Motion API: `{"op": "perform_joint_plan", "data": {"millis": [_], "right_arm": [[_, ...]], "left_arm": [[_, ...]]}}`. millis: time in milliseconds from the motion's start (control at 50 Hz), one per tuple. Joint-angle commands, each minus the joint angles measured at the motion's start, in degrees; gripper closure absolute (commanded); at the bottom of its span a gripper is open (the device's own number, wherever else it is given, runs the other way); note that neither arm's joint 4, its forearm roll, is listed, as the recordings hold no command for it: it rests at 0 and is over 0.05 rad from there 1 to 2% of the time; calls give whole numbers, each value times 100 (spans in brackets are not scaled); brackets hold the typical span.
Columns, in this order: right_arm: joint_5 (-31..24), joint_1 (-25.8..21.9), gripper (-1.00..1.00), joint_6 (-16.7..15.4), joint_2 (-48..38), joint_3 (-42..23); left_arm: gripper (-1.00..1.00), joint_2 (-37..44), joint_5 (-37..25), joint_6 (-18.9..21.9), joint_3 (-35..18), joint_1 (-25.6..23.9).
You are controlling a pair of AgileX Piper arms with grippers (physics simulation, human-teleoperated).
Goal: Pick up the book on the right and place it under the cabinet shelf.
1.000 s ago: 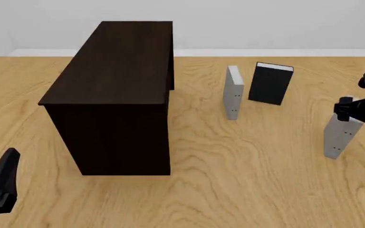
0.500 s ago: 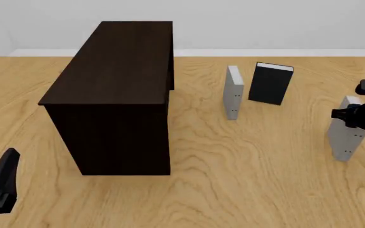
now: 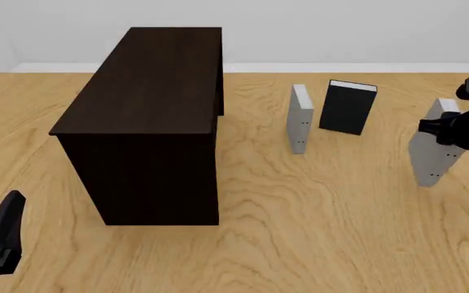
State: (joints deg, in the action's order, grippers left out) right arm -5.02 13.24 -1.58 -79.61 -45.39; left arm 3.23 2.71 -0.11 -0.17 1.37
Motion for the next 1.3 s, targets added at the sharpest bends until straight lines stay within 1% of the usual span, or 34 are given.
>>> {"op": "perform_joint_plan", "data": {"millis": [20, 60, 100, 120, 200, 220, 240, 260, 280, 360, 380, 420, 460, 500, 540, 560, 700, 760, 860, 940, 1020, 1140, 1240, 1300], "right_arm": [[113, -685, 100, 846, 539, 142], [185, -894, 100, 1095, 610, 219], [244, -1010, 100, 1204, 644, 253], [296, -1161, 100, 1355, 678, 291], [430, -1487, 100, 1732, 784, 403], [494, -1589, 100, 1844, 838, 457], [535, -1641, 100, 1885, 850, 488], [655, -1781, 100, 2030, 901, 580], [750, -1838, 100, 2126, 903, 637], [1040, -1964, 100, 2296, 849, 755], [1150, -2047, 100, 2424, 861, 821], [1227, -2042, 100, 2412, 850, 837], [1375, -2127, 100, 2563, 879, 927], [1633, -2241, 100, 2874, 974, 1098], [1764, -2288, 100, 2964, 952, 1149], [1848, -2358, 100, 3067, 959, 1201], [2317, -2574, 100, 3319, 689, 1279], [2588, -2713, 100, 3515, 605, 1354], [2898, -2874, 100, 3642, 332, 1365], [3268, -3051, 100, 3818, 65, 1414], [3492, -3203, 100, 3874, -220, 1354], [3637, -3310, 100, 3914, -513, 1187], [4026, -3468, 100, 4097, -850, 1159], [4158, -3541, 100, 4139, -1047, 1084]], "left_arm": [[-100, 57, 26, -11, 1, 3], [-100, -7, -13, -3, 1, 2], [-100, -34, -28, 1, 4, 2], [-100, 55, 25, -13, 5, 3], [-100, -22, -25, -1, 2, 3], [-100, 58, 23, -13, 4, 5], [-100, 48, 23, -10, 5, 4], [-100, 57, 28, -12, 6, 5], [-100, 69, 38, -13, 7, 5], [-100, 83, 53, -13, 8, 5], [-100, 85, 55, -13, 8, 6], [-100, 63, 42, -10, 7, 6], [-100, 84, 54, -13, 7, 6], [-100, 78, 49, -12, 6, 6], [-100, 81, 49, -13, 6, 6], [-100, 82, 50, -13, 5, 6], [-100, 64, 32, -11, 5, 7], [-100, 59, 25, -12, 4, 6], [-100, 55, 20, -11, 2, 7], [-100, 68, 28, -12, 1, 7], [-100, 82, 45, -12, 3, 7], [-100, 84, 49, -11, 6, 6], [-100, 70, 36, -12, 8, 6], [-100, 49, 16, -12, 8, 7]]}}
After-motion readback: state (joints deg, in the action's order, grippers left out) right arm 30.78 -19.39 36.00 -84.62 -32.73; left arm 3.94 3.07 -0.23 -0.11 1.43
